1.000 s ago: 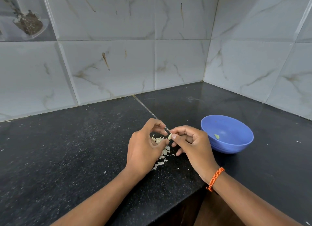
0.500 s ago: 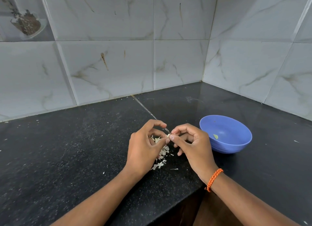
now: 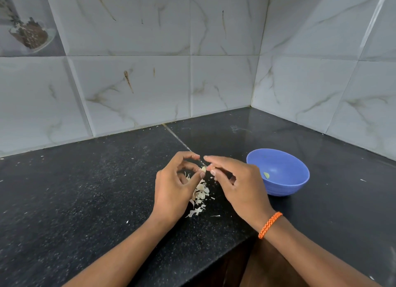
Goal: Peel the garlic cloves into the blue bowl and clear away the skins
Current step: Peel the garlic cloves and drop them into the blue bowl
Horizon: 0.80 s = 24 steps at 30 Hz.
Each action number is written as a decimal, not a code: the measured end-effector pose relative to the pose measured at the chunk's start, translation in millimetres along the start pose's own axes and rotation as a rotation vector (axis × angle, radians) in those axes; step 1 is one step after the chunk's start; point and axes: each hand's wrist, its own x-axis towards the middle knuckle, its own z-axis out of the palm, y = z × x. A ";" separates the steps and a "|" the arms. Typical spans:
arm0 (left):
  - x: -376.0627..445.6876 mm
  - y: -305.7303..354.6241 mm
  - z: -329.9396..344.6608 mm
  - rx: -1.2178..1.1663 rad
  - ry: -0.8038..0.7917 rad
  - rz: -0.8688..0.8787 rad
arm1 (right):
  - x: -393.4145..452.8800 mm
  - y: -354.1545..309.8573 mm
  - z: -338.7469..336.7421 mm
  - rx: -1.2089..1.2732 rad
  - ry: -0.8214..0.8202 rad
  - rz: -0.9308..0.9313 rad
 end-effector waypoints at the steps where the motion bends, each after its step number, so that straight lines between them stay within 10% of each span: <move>1: 0.1 -0.1 -0.1 0.003 0.011 0.004 | 7.2 -2.7 -7.7 -0.042 -0.023 -0.008; 24: 3.4 -10.2 2.8 0.050 -0.018 -0.020 | 53.8 29.8 -89.4 -0.500 -0.302 0.313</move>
